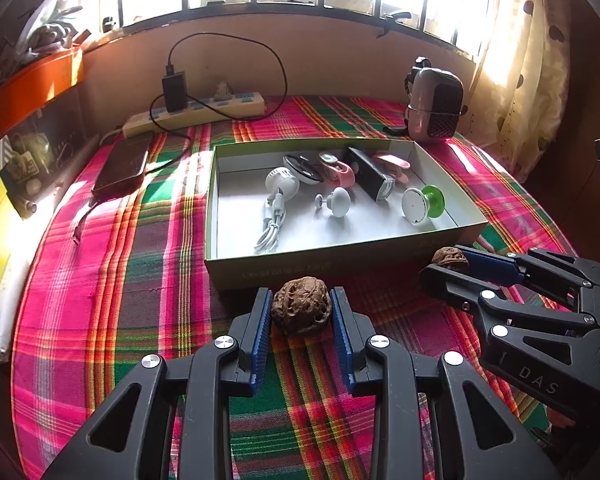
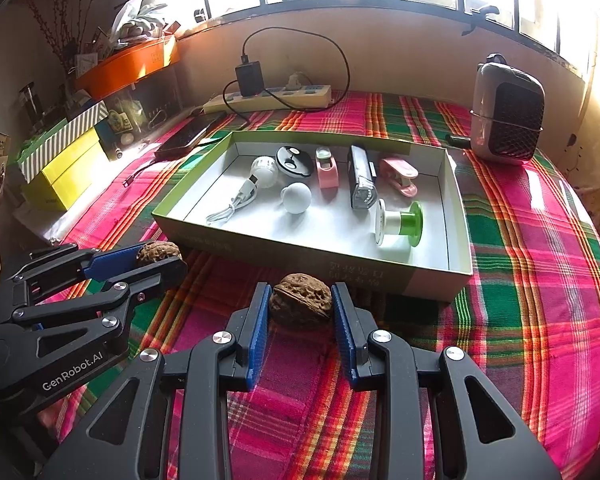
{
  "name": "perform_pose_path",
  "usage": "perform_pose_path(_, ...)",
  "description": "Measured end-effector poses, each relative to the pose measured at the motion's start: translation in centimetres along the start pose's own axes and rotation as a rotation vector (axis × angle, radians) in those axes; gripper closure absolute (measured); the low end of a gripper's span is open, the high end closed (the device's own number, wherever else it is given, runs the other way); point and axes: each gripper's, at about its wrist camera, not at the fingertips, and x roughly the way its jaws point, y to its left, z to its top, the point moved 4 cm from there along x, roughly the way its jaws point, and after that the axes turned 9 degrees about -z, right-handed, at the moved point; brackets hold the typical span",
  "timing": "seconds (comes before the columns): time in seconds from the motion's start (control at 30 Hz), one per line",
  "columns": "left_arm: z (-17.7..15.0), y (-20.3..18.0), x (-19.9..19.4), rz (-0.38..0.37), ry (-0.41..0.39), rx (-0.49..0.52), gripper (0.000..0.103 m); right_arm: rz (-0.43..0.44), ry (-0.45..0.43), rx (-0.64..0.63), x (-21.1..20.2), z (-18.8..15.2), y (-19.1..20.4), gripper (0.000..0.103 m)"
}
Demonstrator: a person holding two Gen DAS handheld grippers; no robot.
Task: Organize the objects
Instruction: 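Lift and carry both walnuts over the box with both tools, then lower the walnuts into the box and open both tools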
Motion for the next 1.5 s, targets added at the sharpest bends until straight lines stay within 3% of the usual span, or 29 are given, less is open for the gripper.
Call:
perform_pose_path(0.73,3.6,-0.8,2.0,-0.044,-0.006,0.019,0.076,-0.092,-0.055,0.054,0.4,5.1,-5.3,0.071)
perform_pose_path(1.5,5.3,0.3,6.6,-0.032,0.047,0.001,0.076,-0.114,0.035,0.034,7.0,7.4,-6.7,0.071)
